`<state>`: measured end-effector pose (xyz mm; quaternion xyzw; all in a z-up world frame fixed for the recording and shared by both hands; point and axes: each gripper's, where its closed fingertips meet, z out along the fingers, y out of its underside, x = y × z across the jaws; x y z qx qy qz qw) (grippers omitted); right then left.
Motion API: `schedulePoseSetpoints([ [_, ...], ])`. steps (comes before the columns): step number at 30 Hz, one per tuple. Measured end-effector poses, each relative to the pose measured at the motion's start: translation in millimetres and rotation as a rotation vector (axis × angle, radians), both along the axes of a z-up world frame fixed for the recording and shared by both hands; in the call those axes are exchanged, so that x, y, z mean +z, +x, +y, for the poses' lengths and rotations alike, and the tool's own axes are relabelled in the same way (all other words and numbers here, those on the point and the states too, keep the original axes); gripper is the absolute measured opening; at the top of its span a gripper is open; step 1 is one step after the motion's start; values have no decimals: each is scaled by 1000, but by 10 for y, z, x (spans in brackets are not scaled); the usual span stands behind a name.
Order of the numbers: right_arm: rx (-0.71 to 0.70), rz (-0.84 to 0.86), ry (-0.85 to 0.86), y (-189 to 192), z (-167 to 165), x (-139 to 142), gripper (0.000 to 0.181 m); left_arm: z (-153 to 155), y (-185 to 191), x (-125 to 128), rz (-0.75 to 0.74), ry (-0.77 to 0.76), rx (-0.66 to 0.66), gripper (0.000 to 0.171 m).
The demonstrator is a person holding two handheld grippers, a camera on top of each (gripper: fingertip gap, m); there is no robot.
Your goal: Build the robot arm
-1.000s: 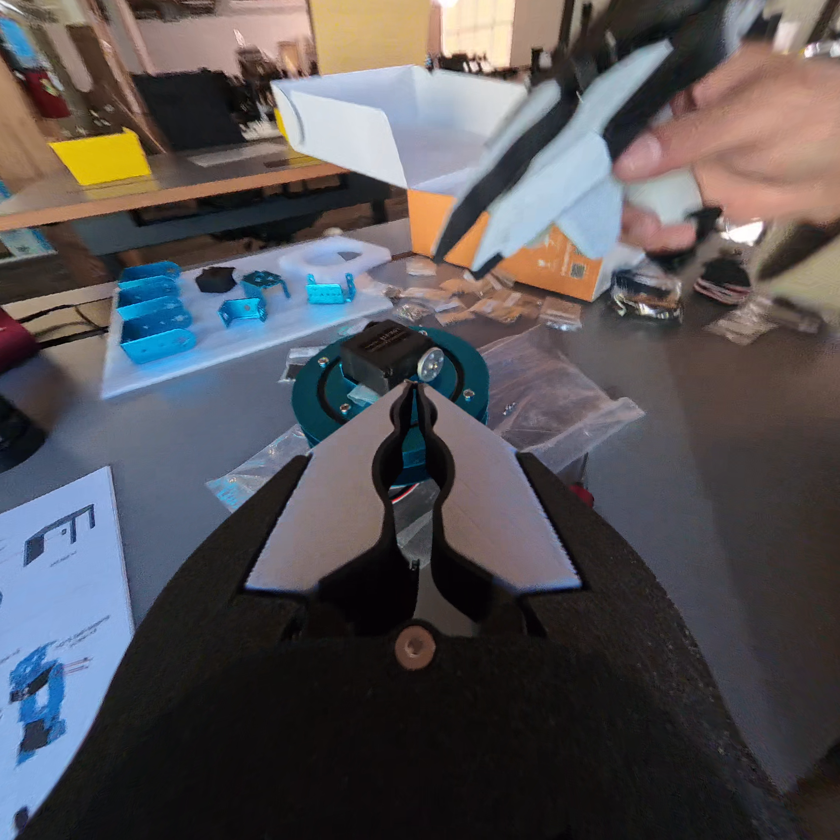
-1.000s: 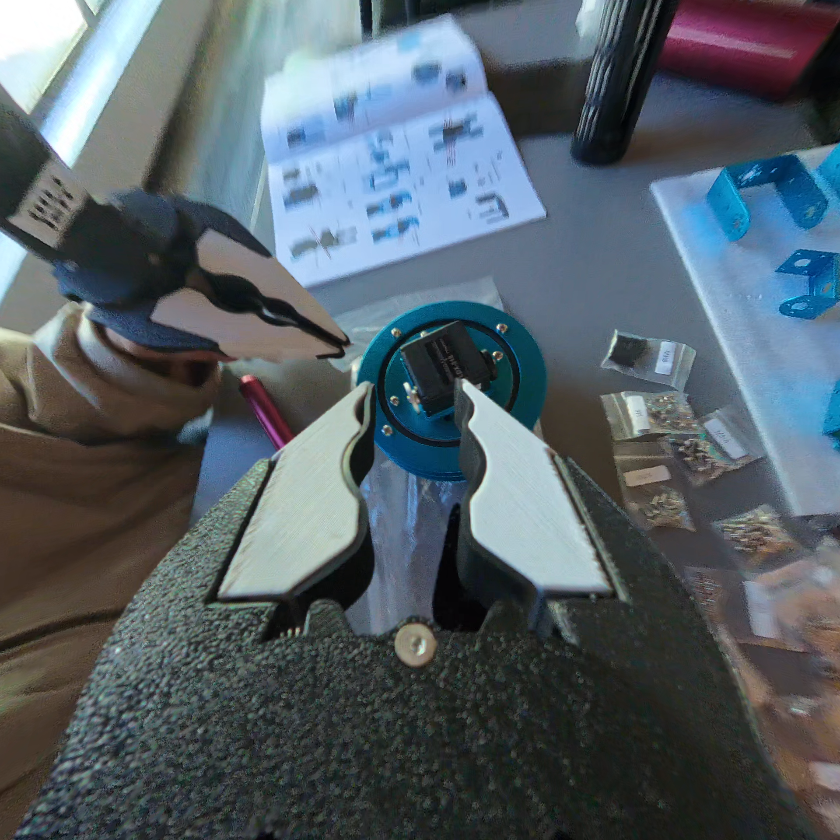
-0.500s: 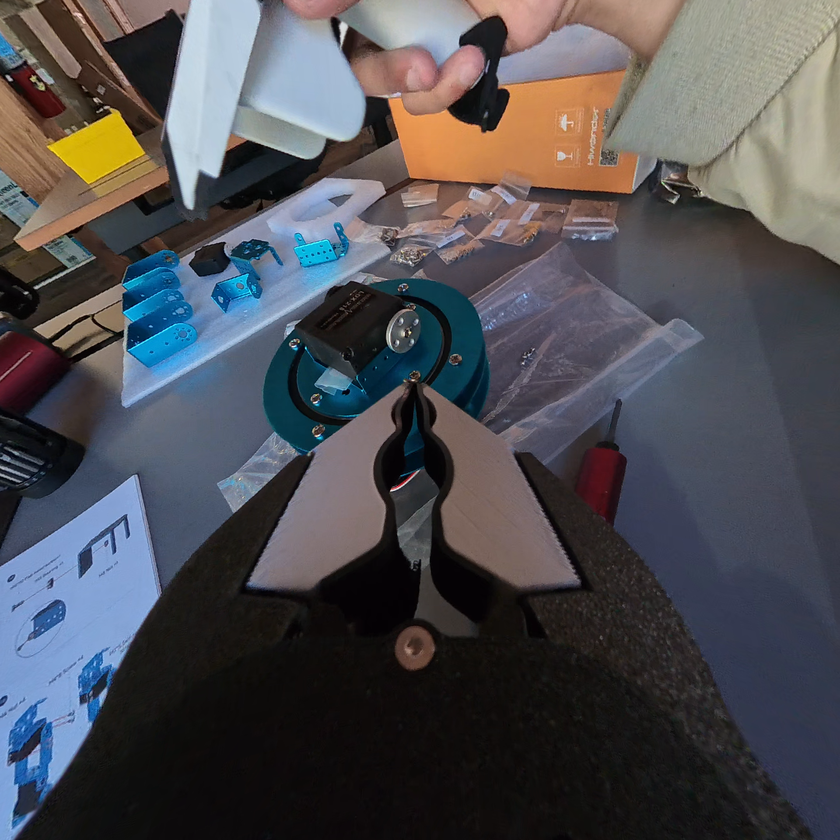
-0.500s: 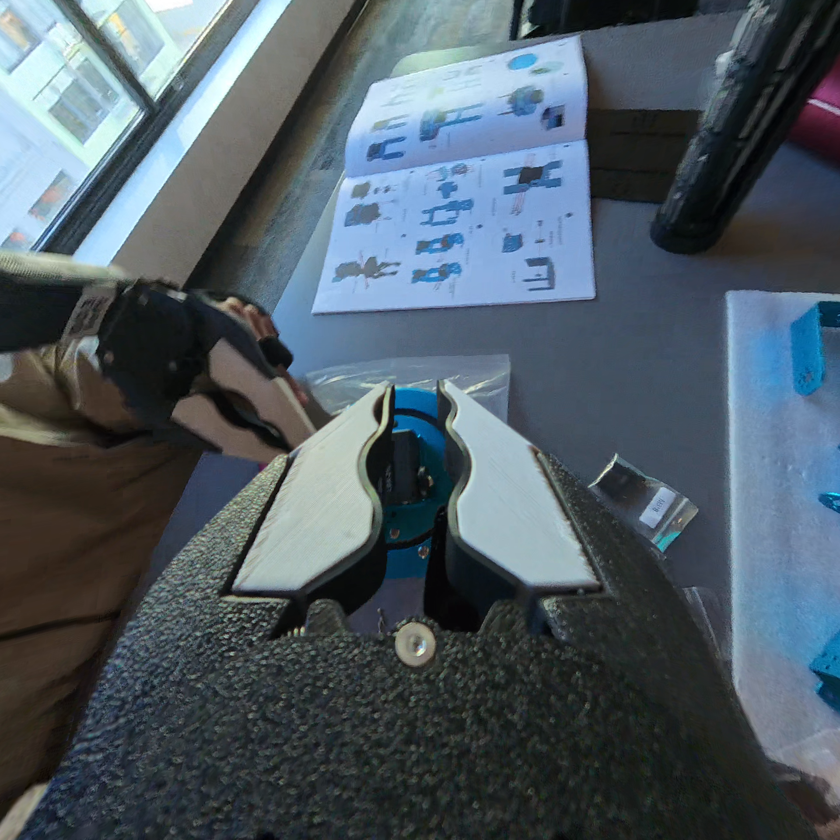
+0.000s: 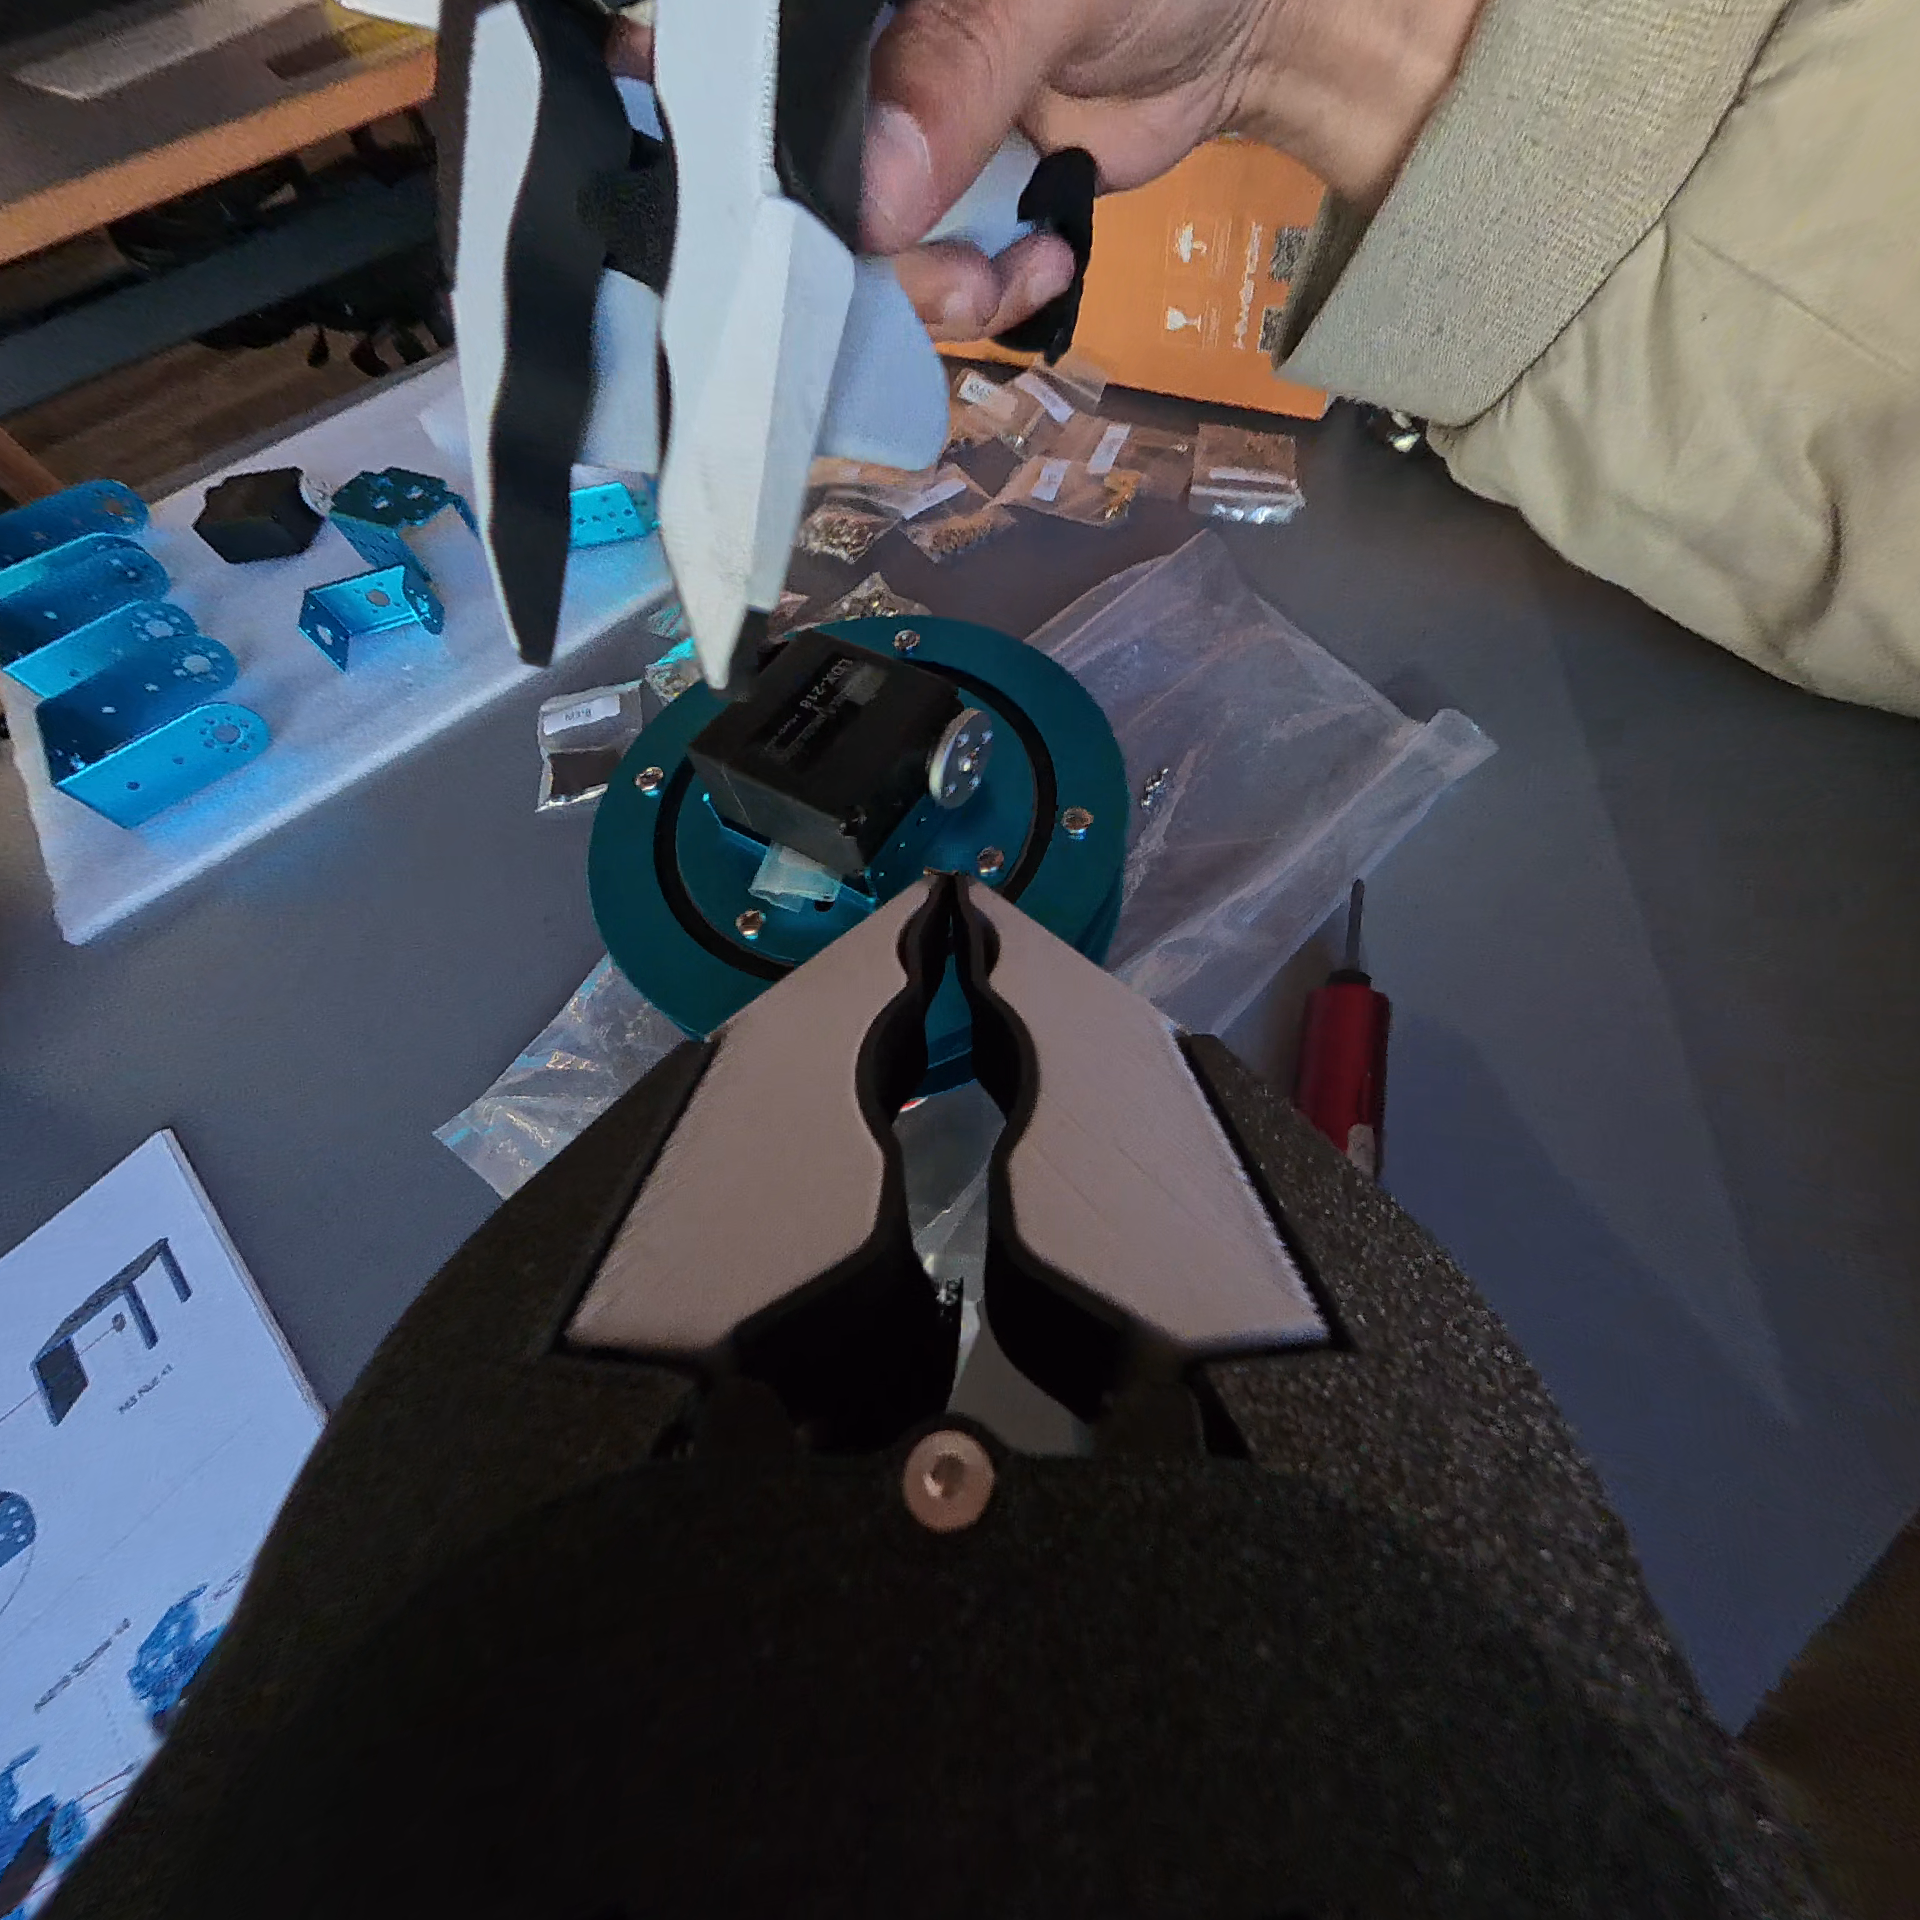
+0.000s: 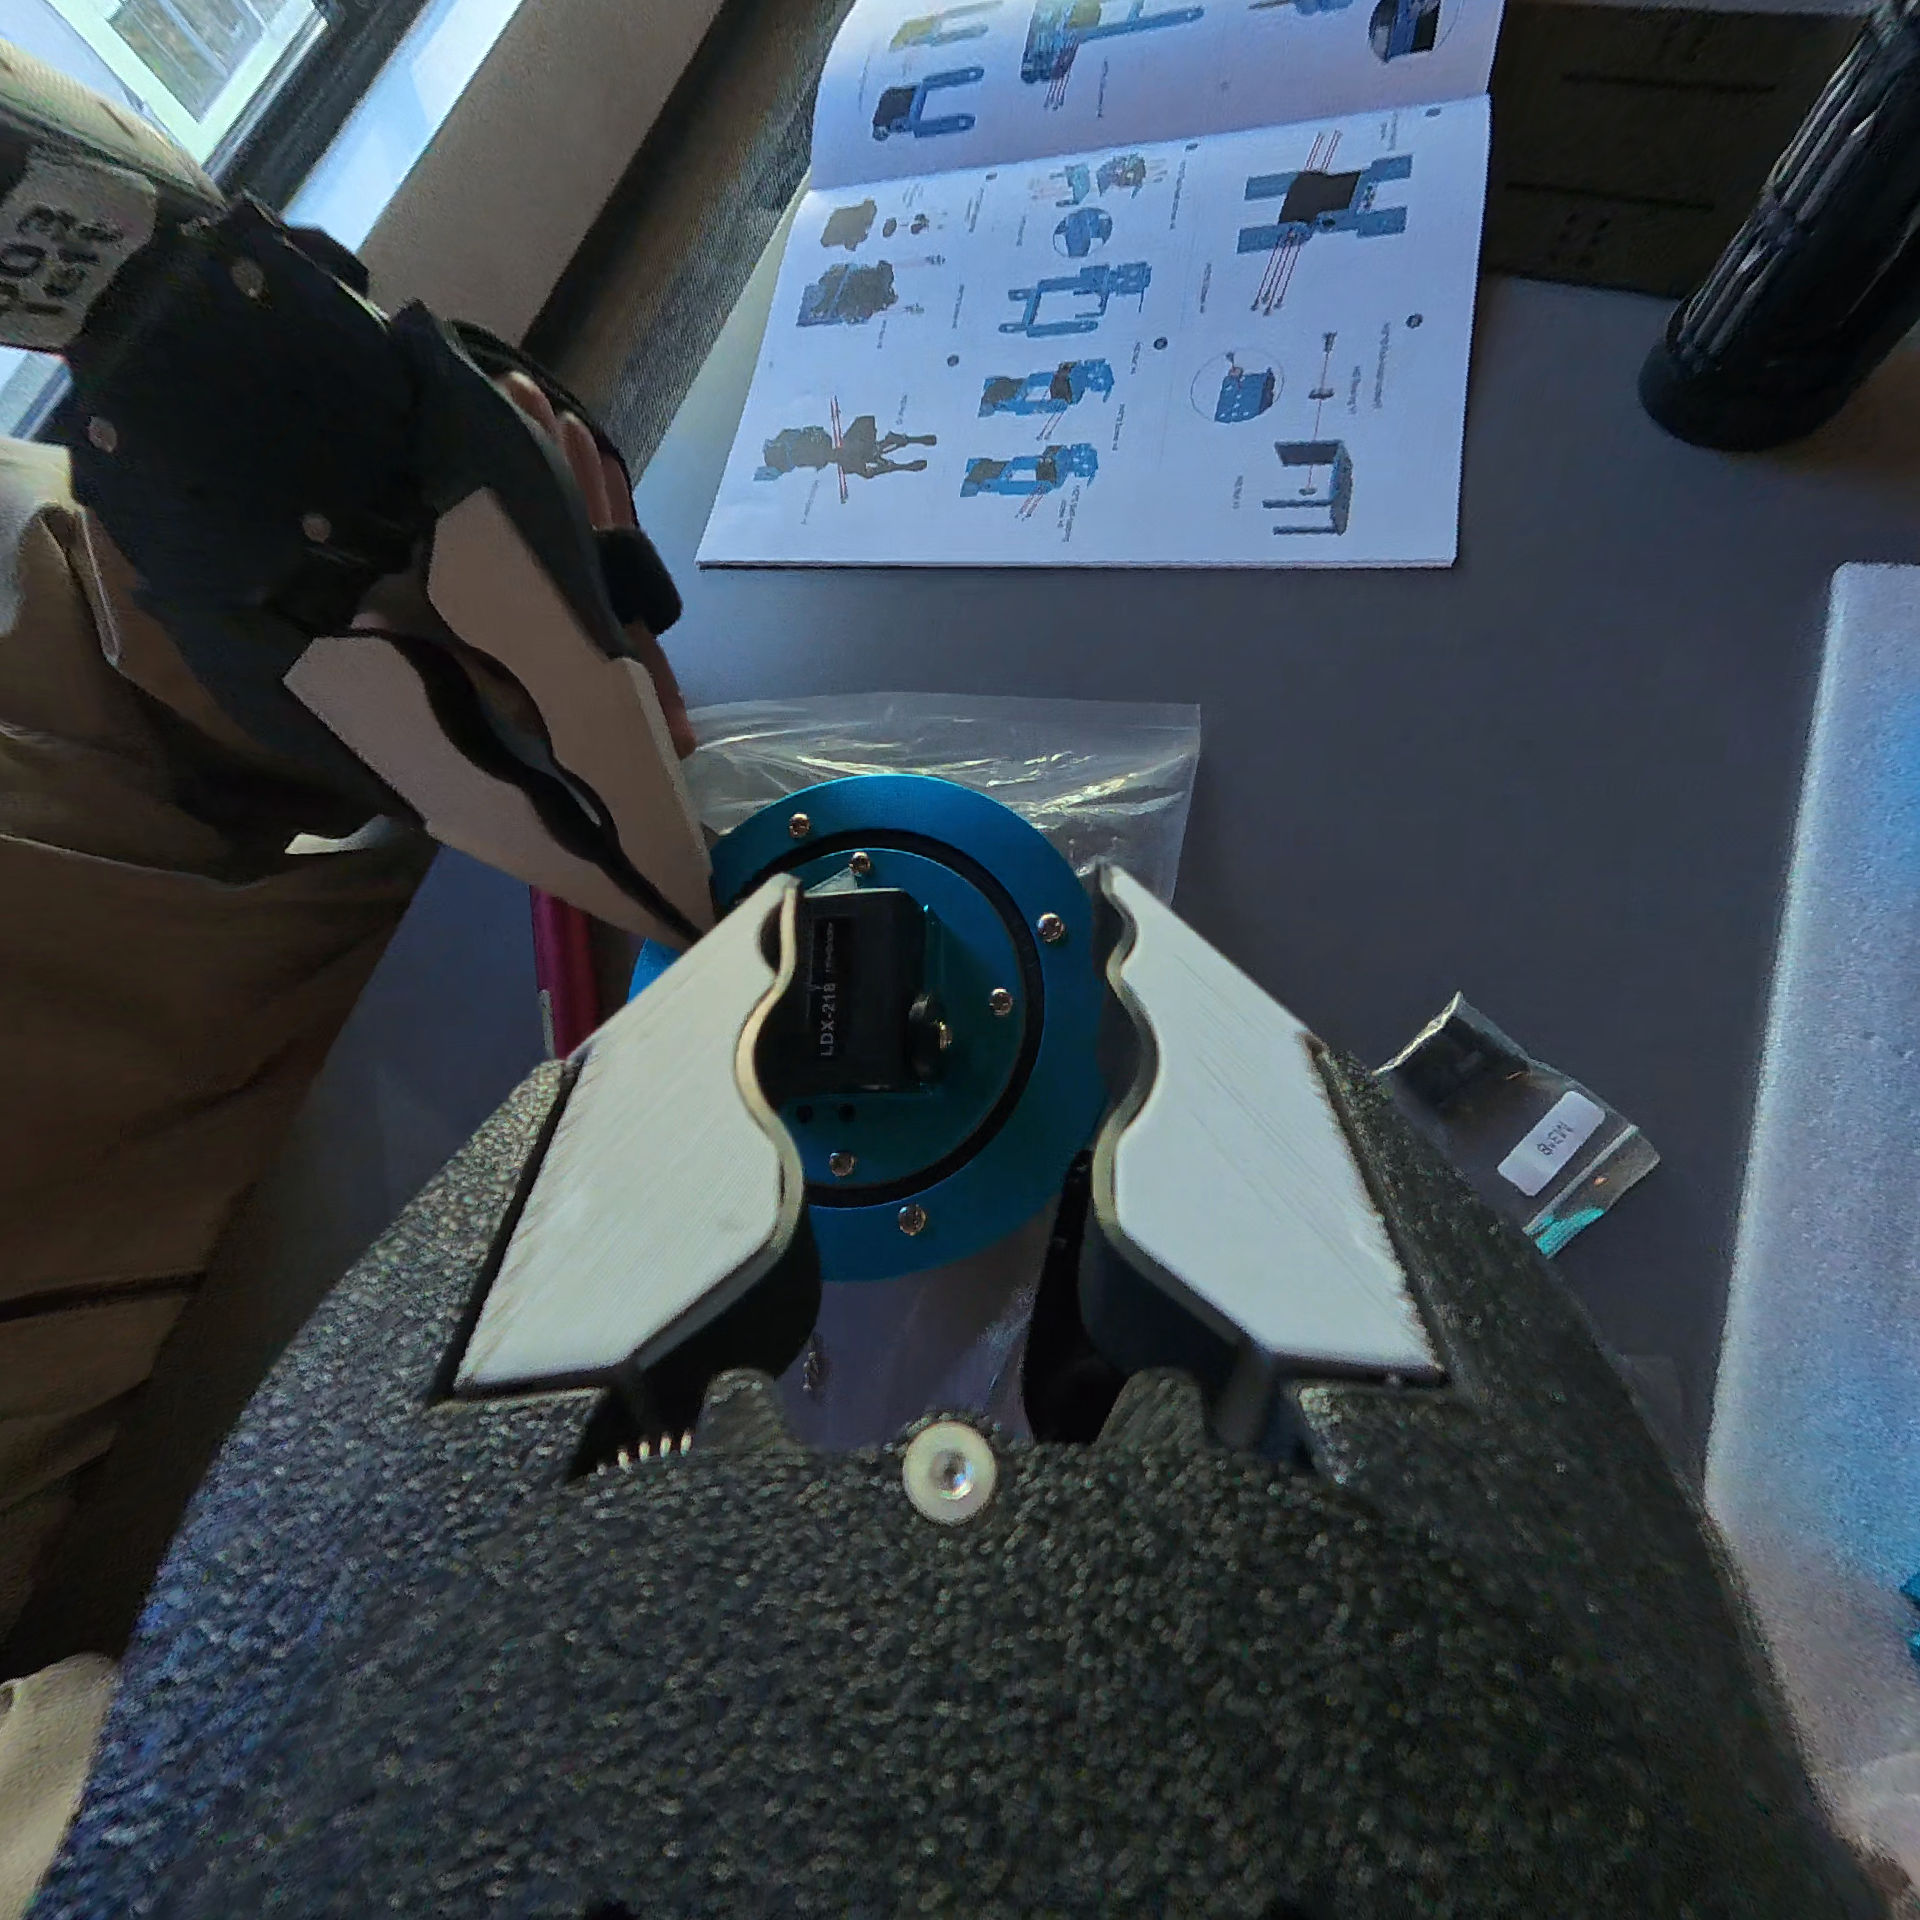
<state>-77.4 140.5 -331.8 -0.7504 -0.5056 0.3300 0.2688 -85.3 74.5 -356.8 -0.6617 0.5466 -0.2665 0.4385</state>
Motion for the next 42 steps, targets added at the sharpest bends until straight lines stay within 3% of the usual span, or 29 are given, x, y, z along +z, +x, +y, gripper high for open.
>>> schedulePoseSetpoints([
  [11,3,-75,-18,106,-19,-137,57,43,47,-8,39,4,-16,0],
  [42,15,-77,-24,71,-44,-141,57,41,45,24,23,32,-39,0],
])
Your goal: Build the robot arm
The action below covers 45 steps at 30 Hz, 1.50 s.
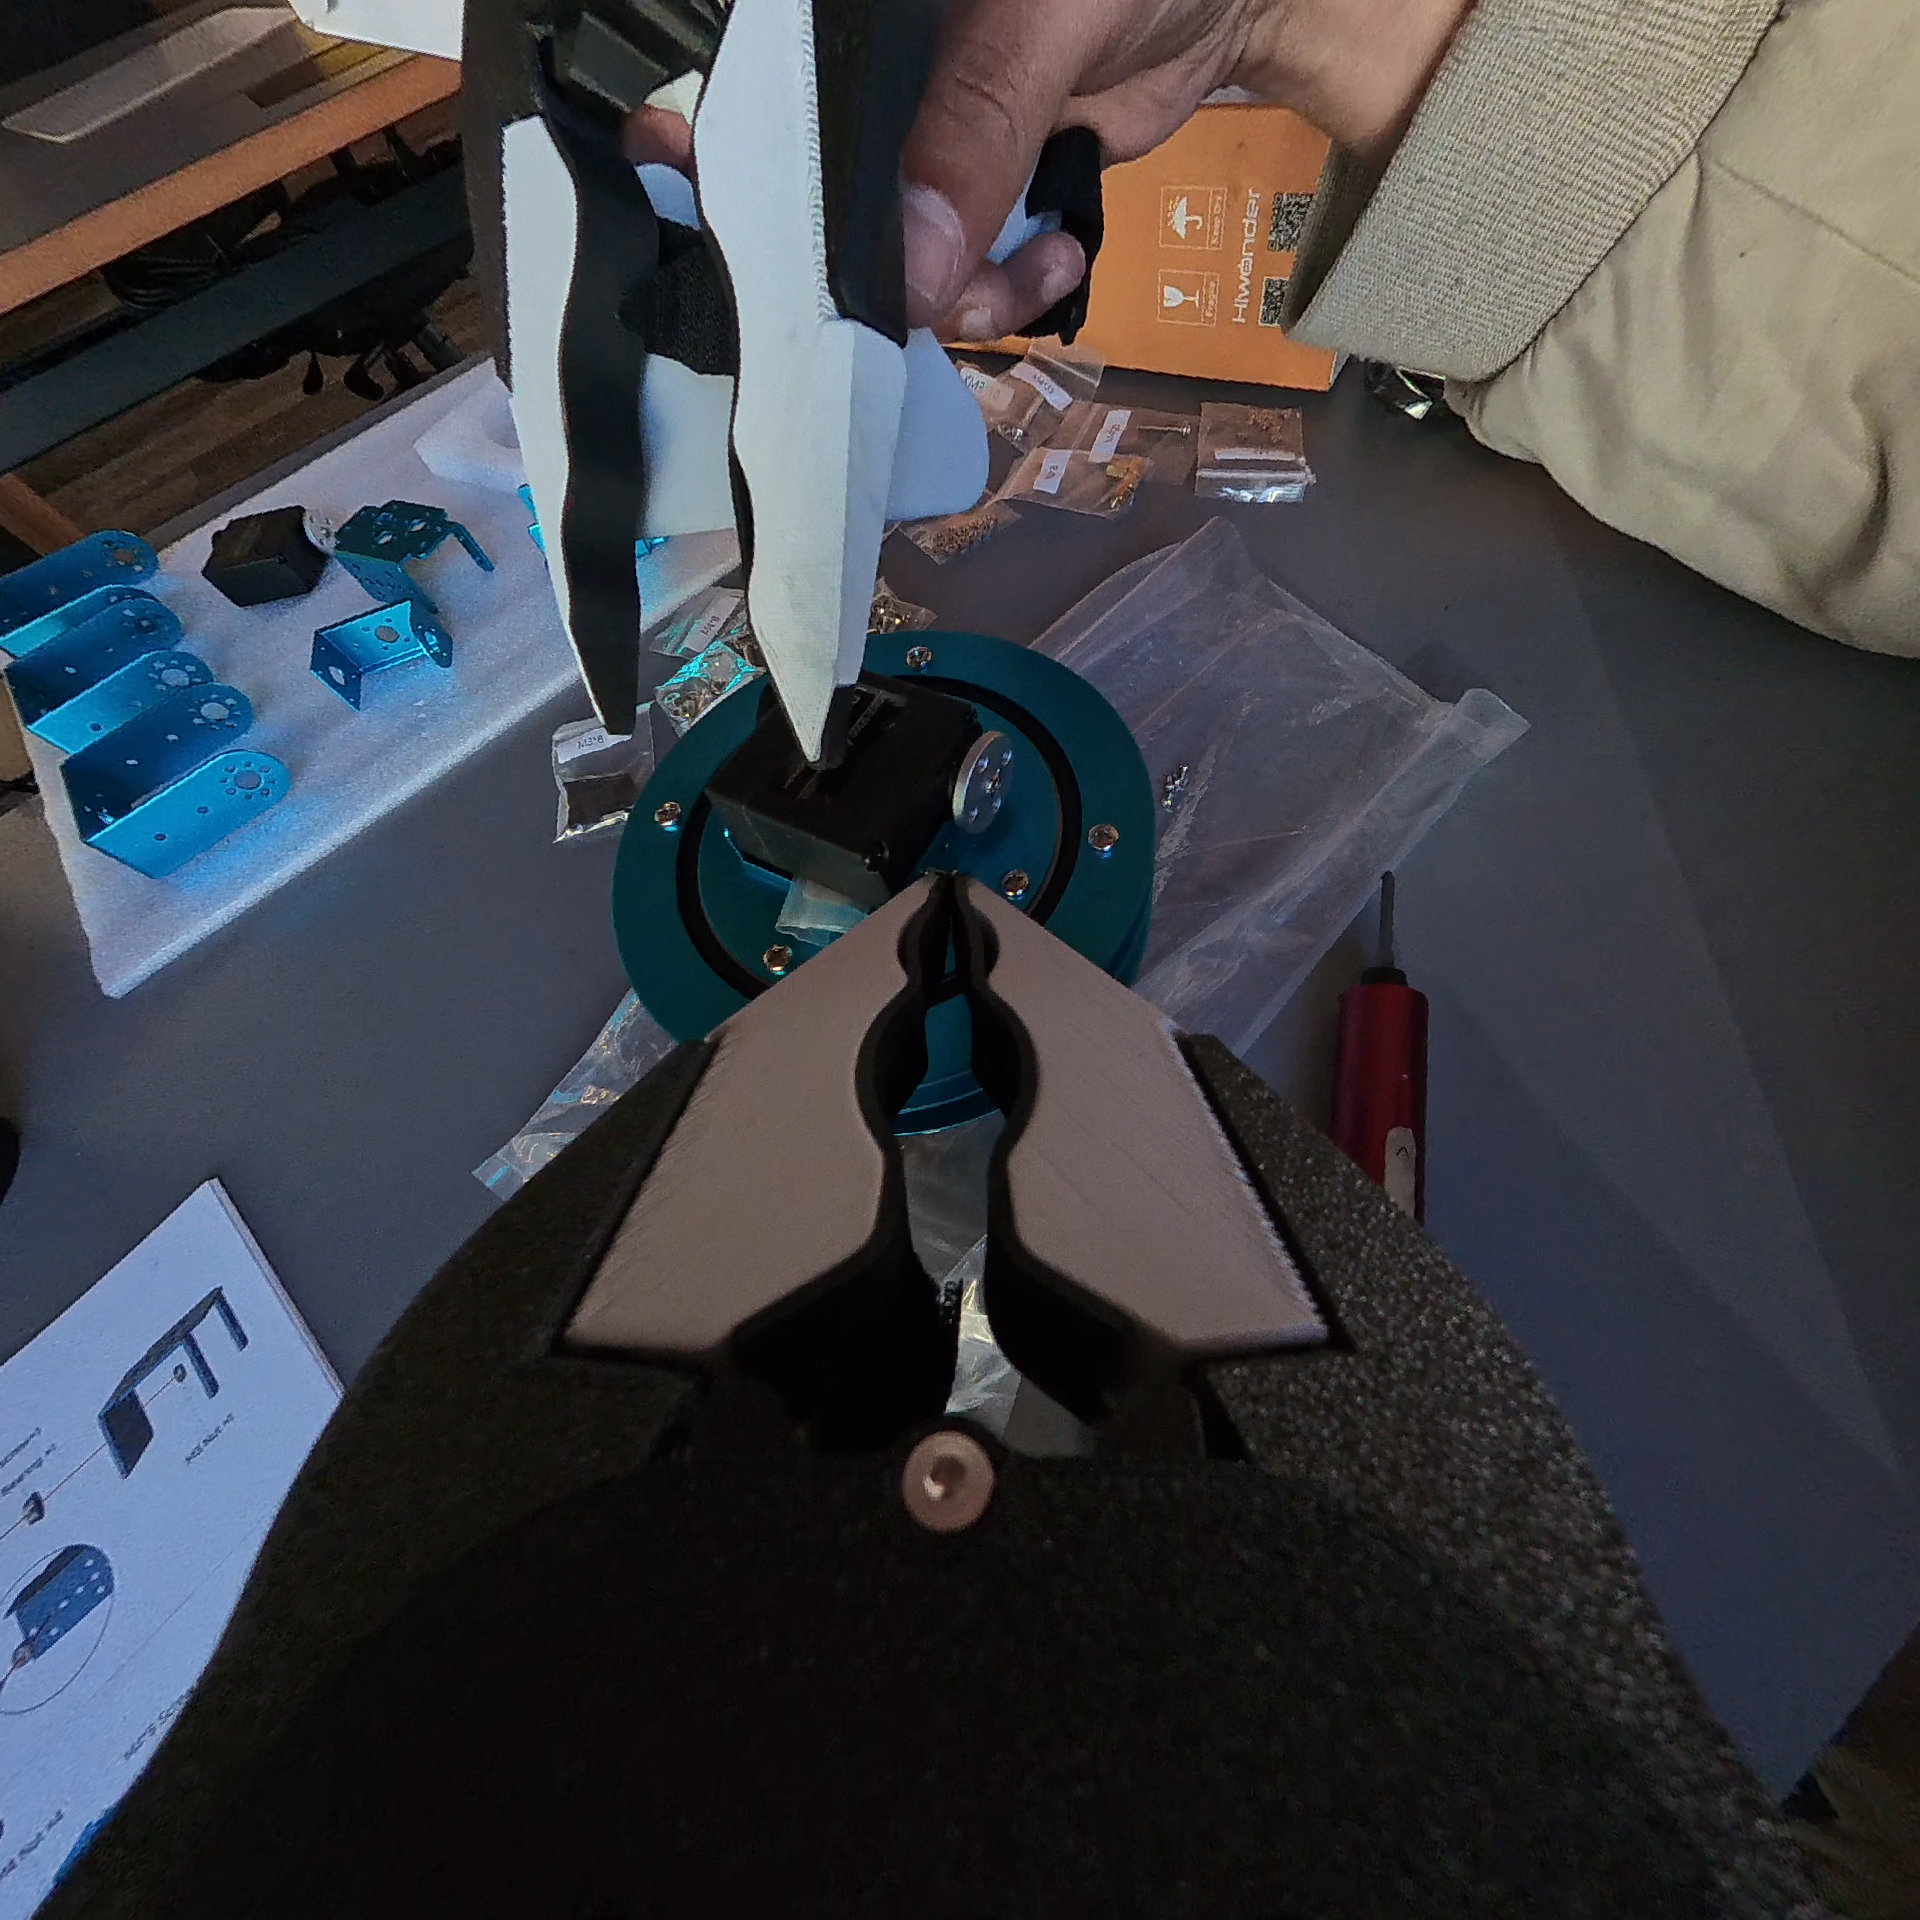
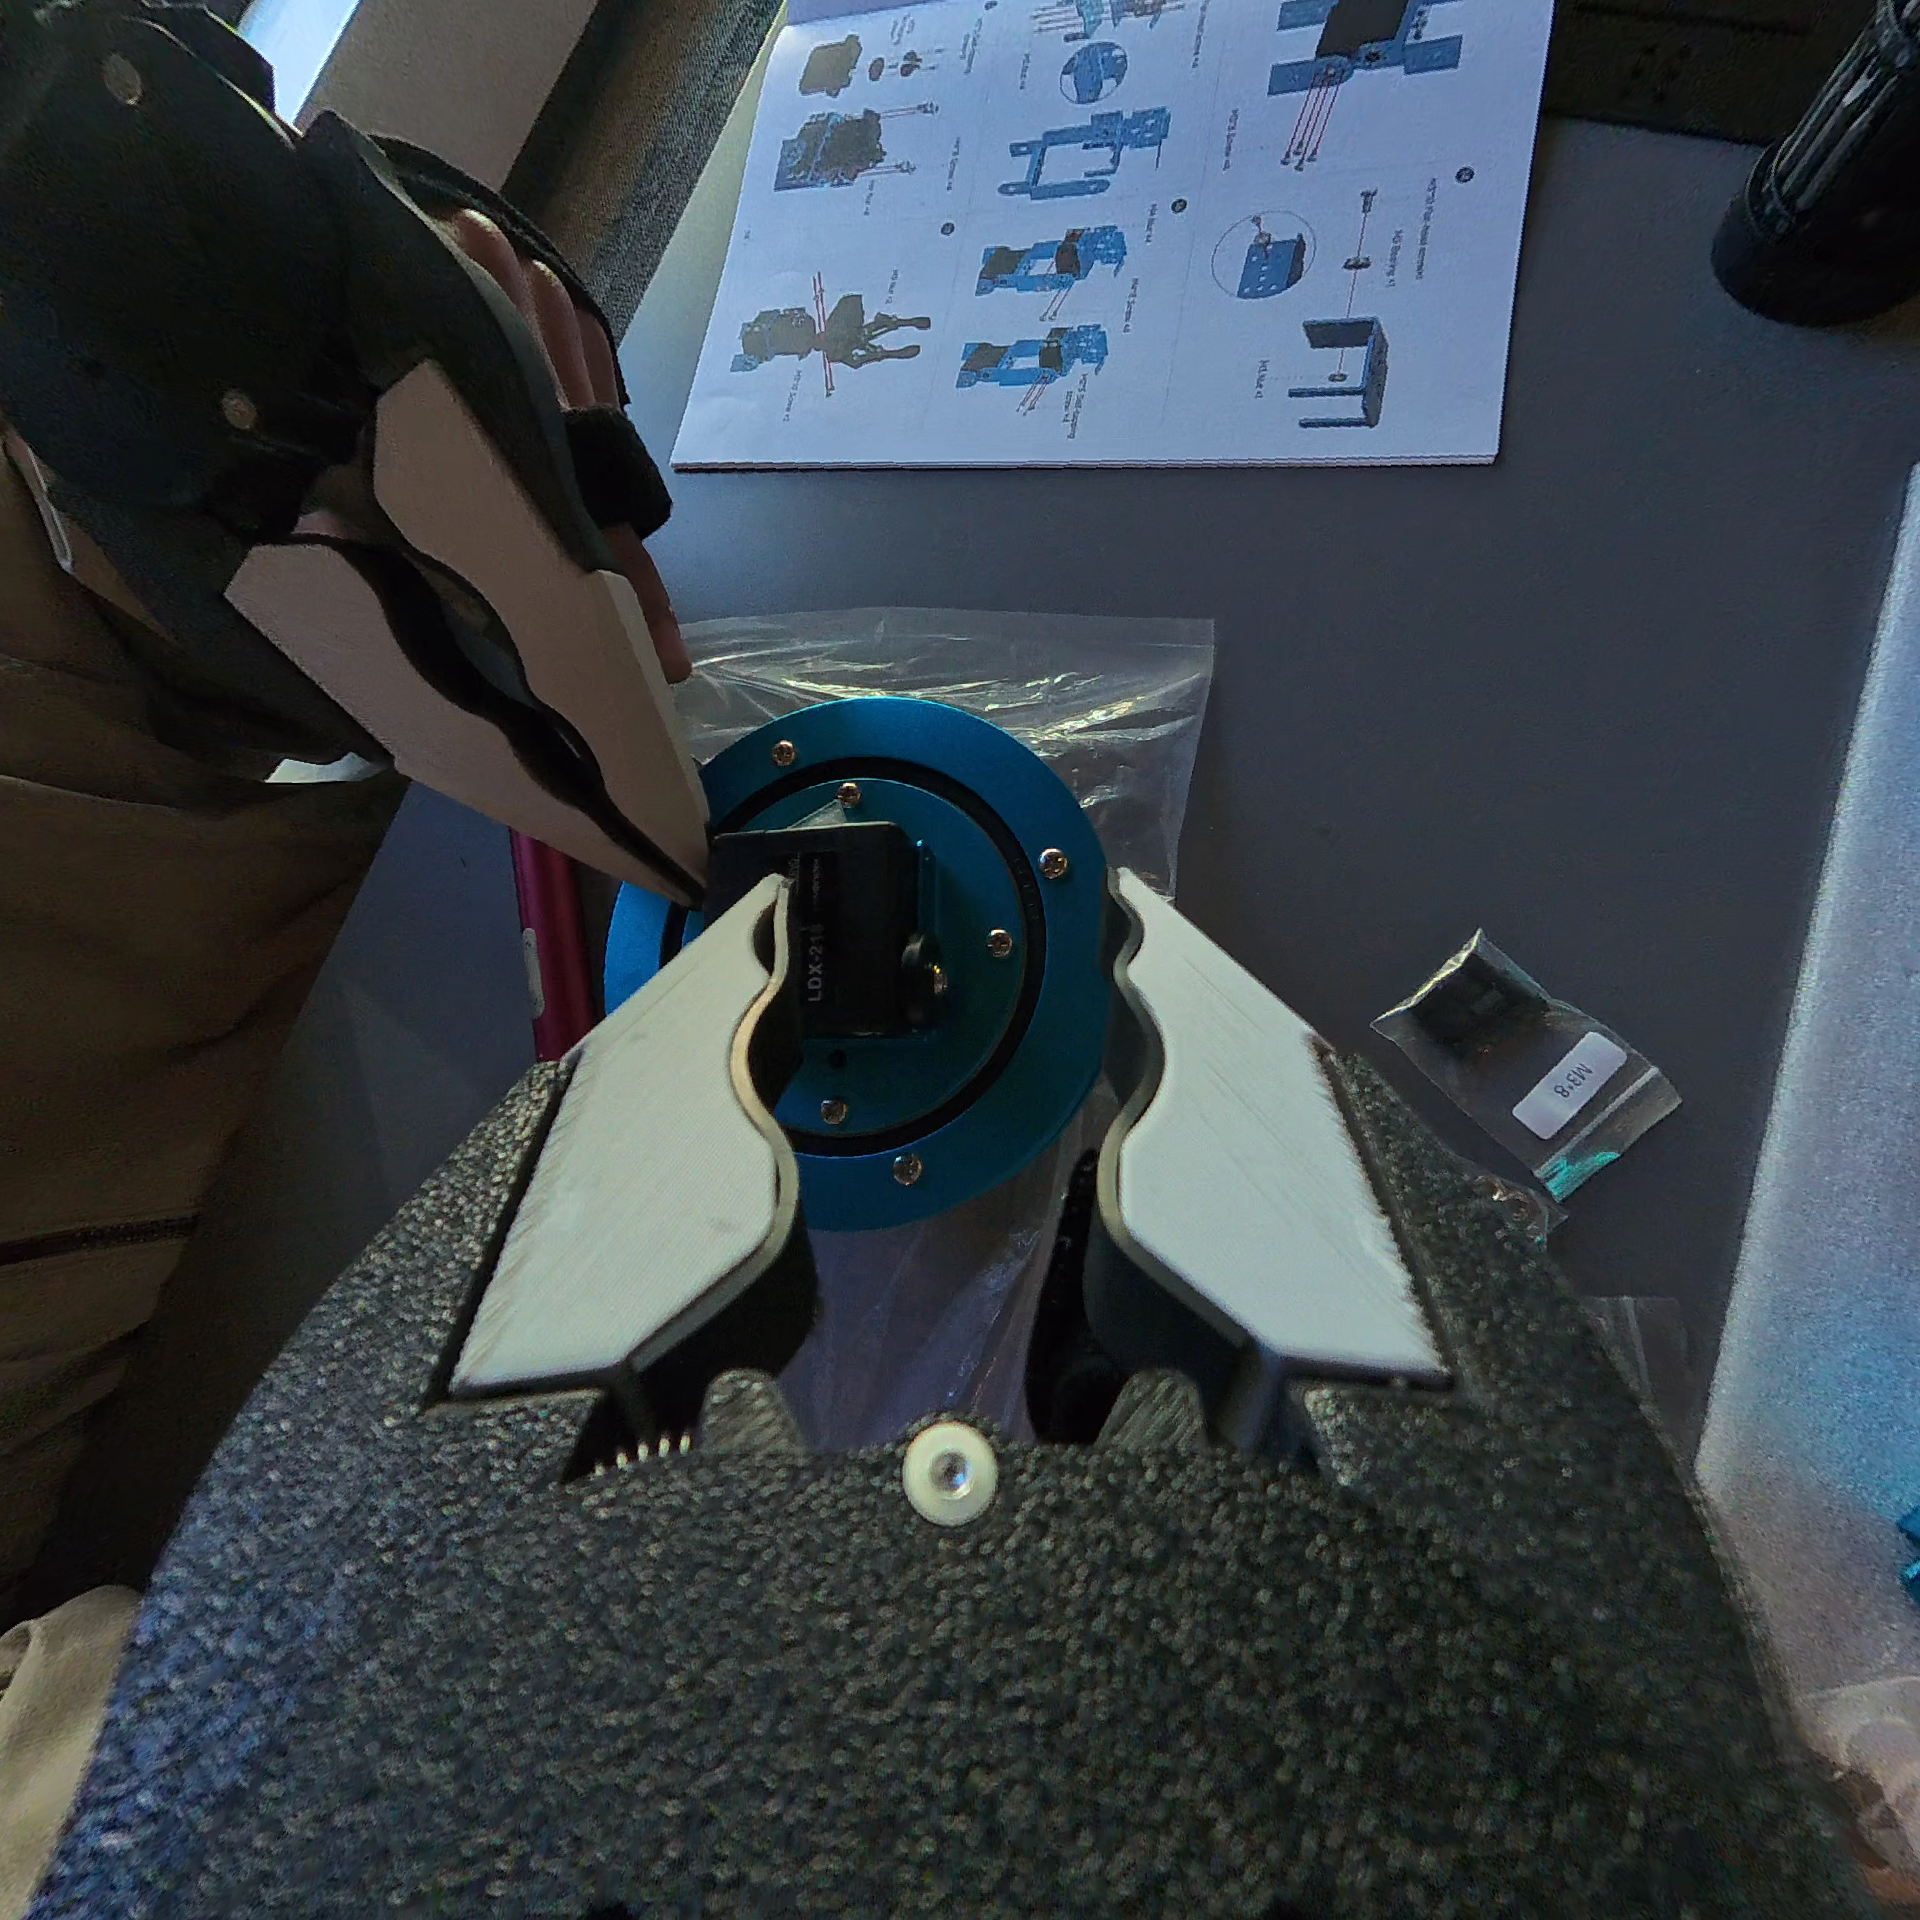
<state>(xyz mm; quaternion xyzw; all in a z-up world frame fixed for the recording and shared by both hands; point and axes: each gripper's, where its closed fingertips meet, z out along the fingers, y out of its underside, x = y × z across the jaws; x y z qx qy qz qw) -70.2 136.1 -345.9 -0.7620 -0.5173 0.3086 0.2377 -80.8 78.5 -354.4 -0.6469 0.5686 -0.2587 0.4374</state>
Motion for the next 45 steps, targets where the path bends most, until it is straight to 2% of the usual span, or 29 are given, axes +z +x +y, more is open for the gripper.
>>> schedulePoseSetpoints([
  [12,-3,-3,3,16,8,2,57,-9,-17,1,8,21,-3,0],
  [19,2,1,10,14,-4,29,57,-23,-30,-5,-5,-28,3,0],
  [24,4,0,13,17,-11,41,57,-65,-10,-41,17,-59,-12,12],
  [36,8,-9,12,14,-21,27,57,-99,29,-87,24,-98,-26,3],
  [45,10,-15,13,27,-28,29,56,-61,40,-58,-1,-123,-9,7],
])
